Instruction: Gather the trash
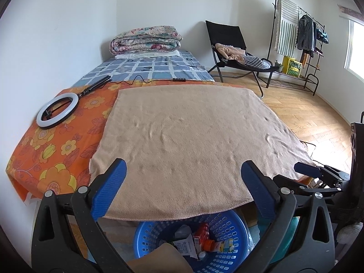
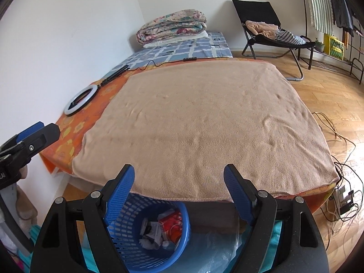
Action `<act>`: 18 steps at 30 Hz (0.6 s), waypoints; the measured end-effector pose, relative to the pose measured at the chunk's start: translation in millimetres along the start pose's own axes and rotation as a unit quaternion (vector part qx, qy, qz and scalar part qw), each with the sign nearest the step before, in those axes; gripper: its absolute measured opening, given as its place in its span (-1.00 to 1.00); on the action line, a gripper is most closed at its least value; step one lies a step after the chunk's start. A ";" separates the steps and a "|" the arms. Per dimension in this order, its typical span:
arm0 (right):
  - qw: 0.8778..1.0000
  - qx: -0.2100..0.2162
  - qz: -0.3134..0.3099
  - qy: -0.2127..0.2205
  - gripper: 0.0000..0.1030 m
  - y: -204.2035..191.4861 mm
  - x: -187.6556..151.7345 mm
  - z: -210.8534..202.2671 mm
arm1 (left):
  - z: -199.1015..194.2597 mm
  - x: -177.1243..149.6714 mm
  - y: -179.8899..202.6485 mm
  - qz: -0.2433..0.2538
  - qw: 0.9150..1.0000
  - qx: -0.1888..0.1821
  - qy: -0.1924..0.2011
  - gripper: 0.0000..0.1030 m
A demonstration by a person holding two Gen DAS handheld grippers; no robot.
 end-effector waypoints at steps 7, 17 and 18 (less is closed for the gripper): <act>1.000 -0.001 0.001 0.001 0.56 0.3 0.5 -0.5 | 0.6 -0.7 0.2 -0.005 1.000 -0.001 0.000 0.99; 1.000 0.003 0.008 -0.003 0.56 0.8 -0.4 0.3 | 0.5 -0.6 -0.5 -0.004 1.000 -0.002 0.001 0.99; 1.000 0.003 0.008 -0.003 0.56 0.6 -0.5 -0.1 | 0.3 -0.6 -0.5 -0.004 1.000 -0.001 0.001 0.99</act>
Point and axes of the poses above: each gripper's, at about its wrist camera, not at the fingertips, and z roughly the way its jaws point, y to its right, x to its top, the point moved 4 cm from there along z, roughly the way its jaws point, and after that the axes turned 3 degrees about x, right-handed, at the moved point
